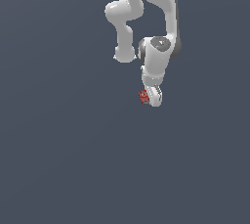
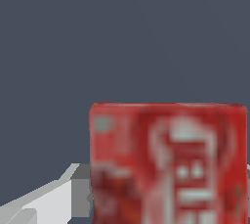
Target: Pick up the object and move it to a goal position.
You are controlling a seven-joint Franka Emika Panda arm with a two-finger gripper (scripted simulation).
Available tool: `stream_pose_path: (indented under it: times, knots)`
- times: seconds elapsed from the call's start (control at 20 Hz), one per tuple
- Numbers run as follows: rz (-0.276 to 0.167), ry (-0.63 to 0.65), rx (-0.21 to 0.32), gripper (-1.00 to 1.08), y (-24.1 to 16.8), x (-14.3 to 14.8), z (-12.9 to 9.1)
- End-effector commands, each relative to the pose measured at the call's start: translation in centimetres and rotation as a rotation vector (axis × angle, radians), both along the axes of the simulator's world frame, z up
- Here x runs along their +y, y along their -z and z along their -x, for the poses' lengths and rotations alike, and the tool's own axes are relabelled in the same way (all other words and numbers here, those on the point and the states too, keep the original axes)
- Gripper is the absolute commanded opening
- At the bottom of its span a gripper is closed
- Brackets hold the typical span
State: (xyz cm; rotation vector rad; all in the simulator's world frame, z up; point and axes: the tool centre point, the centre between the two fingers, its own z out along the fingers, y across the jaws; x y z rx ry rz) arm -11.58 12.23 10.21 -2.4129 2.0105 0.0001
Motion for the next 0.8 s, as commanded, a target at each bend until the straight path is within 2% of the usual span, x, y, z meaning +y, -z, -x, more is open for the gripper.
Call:
stream_pose_path:
  times: [0.0,0.4,0.75]
  knots:
    - [0.001,0.001,0.0,-1.0,-1.5,1.8,0.5]
    - [0.002,0.001,0.0,-1.0,-4.9,5.9,1.5]
    - [0.002,0.0,0.0,-1.0,-6.0,7.2,1.7]
